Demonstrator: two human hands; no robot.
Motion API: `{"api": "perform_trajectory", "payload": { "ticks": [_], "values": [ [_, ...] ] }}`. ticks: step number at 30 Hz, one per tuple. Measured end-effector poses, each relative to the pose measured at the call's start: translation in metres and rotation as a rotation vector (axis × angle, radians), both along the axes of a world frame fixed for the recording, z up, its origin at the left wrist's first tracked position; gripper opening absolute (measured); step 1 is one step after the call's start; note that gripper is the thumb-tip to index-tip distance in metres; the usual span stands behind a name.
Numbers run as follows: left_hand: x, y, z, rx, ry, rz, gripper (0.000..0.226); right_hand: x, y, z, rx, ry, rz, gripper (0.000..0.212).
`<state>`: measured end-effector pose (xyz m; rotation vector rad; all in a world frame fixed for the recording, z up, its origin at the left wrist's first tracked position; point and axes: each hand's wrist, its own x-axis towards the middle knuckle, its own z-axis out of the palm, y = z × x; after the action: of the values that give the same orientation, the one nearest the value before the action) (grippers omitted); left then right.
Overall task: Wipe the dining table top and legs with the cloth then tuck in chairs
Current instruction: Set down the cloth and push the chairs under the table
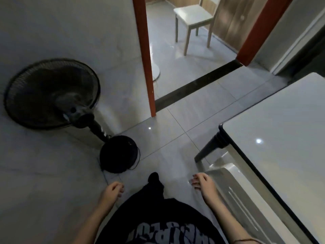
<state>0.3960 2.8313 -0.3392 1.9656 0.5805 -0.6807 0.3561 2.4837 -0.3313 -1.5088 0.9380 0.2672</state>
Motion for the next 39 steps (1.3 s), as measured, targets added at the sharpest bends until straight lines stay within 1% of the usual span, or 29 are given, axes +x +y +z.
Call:
{"api": "perform_trajectory", "payload": {
  "ticks": [3,8,15,21,26,28,31,36,39],
  "values": [
    [0.058,0.016,-0.001,0.032,0.008,-0.034,0.025,0.064,0.007,0.001,-0.023,-0.017,0.021,0.021],
    [0.158,0.022,0.016,0.101,-0.037,-0.264,0.02,0.151,0.006,0.016,-0.081,-0.049,-0.005,0.023],
    [0.287,-0.056,0.024,0.0,-0.093,-0.417,0.016,0.21,-0.042,0.022,-0.14,0.007,-0.226,0.024],
    [0.398,-0.146,0.011,-0.059,-0.051,-0.463,0.025,0.263,-0.103,-0.007,-0.126,0.076,-0.402,0.03],
    [0.482,-0.206,0.017,0.0,-0.051,-0.441,0.029,0.336,-0.164,-0.018,-0.053,0.123,-0.4,0.024],
    [0.51,-0.223,0.021,-0.007,-0.05,-0.421,0.026,0.372,-0.19,-0.015,-0.052,0.11,-0.377,0.021],
    [0.548,-0.236,0.021,0.023,0.005,-0.399,0.023,0.427,-0.232,-0.005,-0.095,0.079,-0.352,0.025],
    [0.623,-0.271,0.017,0.089,0.057,-0.442,0.025,0.502,-0.292,-0.004,-0.119,0.03,-0.419,0.026],
    [0.687,-0.312,0.011,0.118,0.044,-0.494,0.019,0.541,-0.325,-0.016,-0.121,0.031,-0.469,0.027]
  ]
}}
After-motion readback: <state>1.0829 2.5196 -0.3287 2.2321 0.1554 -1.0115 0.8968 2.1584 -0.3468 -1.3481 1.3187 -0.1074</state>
